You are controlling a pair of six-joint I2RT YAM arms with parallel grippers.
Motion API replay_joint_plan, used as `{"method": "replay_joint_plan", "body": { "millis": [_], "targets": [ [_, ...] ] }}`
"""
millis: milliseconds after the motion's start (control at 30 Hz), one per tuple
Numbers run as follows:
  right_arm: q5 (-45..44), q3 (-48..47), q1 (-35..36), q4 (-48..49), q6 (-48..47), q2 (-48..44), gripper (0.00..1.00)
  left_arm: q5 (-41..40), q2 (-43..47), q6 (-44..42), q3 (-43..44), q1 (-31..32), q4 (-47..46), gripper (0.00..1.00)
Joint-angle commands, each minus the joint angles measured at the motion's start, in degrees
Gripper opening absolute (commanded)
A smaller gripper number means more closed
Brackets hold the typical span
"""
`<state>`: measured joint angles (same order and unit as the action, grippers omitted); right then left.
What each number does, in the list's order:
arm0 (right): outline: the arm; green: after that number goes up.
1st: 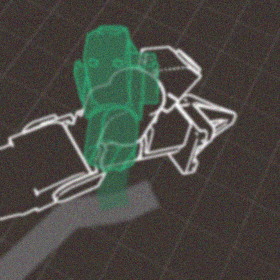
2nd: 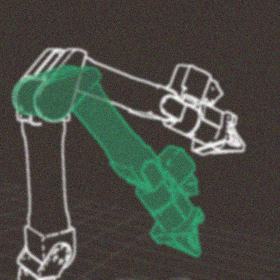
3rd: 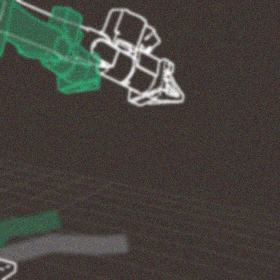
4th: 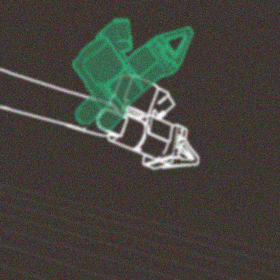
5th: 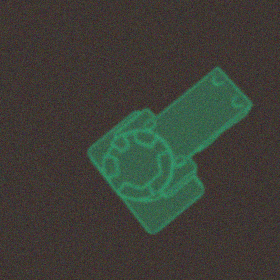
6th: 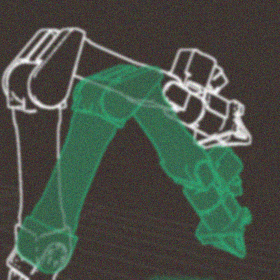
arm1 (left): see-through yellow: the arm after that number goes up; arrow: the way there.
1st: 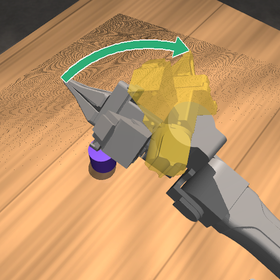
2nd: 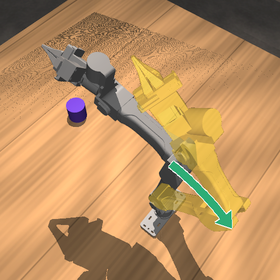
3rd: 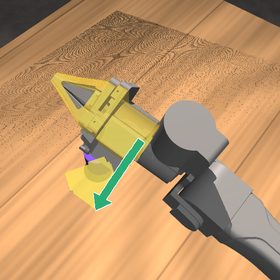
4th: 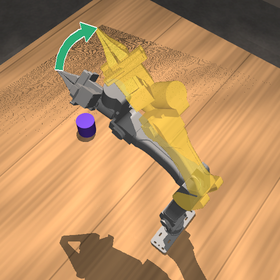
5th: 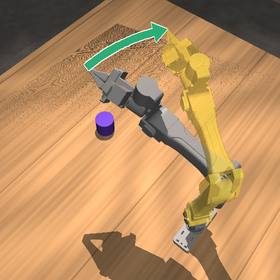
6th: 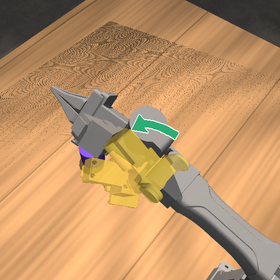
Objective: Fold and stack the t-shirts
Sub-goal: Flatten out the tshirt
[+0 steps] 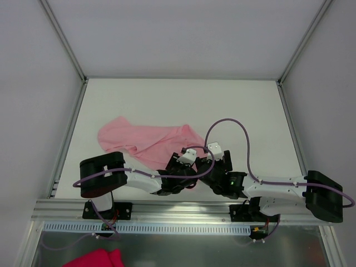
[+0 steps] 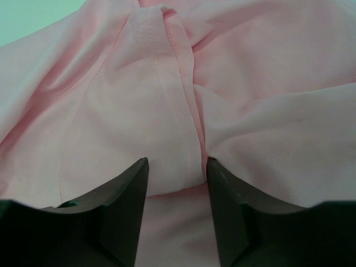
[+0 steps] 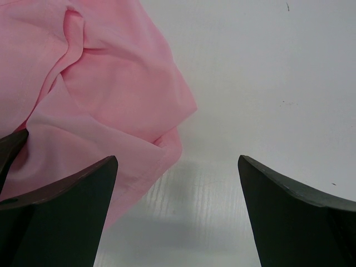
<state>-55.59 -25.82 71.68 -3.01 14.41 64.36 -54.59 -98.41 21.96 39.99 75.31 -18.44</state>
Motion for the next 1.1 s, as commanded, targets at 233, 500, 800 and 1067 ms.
{"method": "replay_joint_plan", "body": {
  "millis": [233,500,800,1067],
  "targets": [
    [-3.12,-2.74,0.83,4.85,1.49,-0.2,0.96,2.64,-1.17,-0.77,1.23,0.54,1.3,0.44],
    [-3.73,-2.83,0.74,4.32,1.41,-0.55,0.96,2.73,-1.35,-0.07,1.41,0.54,2.61,0.24],
    [-0.93,-2.13,0.92,5.02,2.81,-0.37,0.96,-1.3,-0.56,-2.26,1.85,0.54,1.39,0.0],
    [11.28,1.91,3.2,12.48,5.09,0.24,0.96,-4.56,5.33,-13.51,3.52,0.1,-4.5,0.0]
  ]
}}
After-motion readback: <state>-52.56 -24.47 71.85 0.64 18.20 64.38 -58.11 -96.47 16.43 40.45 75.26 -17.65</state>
